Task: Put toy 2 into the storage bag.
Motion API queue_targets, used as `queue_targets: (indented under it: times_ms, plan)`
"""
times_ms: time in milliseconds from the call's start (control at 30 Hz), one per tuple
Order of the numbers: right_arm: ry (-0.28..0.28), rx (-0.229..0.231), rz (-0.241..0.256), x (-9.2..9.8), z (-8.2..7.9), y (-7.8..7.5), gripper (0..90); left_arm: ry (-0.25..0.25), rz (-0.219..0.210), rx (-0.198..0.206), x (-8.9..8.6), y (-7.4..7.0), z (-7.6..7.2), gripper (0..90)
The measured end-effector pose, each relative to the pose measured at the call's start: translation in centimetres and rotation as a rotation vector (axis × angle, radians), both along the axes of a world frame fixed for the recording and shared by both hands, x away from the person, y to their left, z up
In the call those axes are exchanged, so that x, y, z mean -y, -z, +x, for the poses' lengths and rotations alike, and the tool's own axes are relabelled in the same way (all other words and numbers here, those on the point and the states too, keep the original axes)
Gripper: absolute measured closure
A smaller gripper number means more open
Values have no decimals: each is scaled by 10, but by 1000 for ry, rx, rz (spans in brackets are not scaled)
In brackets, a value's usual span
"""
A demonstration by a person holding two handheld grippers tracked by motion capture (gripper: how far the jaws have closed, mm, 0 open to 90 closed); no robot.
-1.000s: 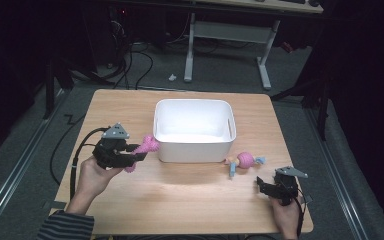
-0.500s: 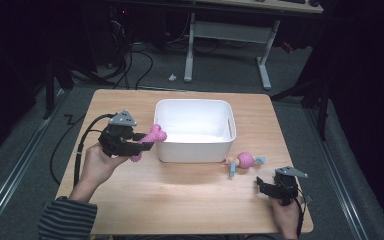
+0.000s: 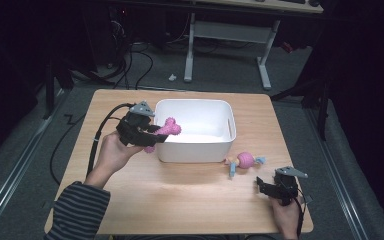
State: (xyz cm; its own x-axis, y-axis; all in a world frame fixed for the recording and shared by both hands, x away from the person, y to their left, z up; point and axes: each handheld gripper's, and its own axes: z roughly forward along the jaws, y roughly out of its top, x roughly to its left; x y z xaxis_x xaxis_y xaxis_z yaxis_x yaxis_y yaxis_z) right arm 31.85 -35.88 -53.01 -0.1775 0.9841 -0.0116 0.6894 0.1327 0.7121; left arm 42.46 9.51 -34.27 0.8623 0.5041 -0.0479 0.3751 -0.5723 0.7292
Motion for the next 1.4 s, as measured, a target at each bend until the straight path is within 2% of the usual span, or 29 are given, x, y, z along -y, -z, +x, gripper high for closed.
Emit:
queue_targets:
  times_ms: [433, 700, 867, 1000, 1400]
  plan:
    - [-1, 0, 0, 0, 0, 0, 207, 48, 21, 5, 39, -3, 19, 596]
    - [-2, 1, -2, 0, 0, 0, 207, 61, 35, 9, 55, -2, 27, 595]
    - [-2, 1, -2, 0, 0, 0, 207, 52, 40, 8, 64, 2, 34, 595]
    - [-2, 1, -2, 0, 0, 0, 207, 33, 60, 21, 71, 6, 38, 594]
    - [-2, 1, -1, 0, 0, 0, 207, 12, 71, -3, 79, 21, 51, 592]
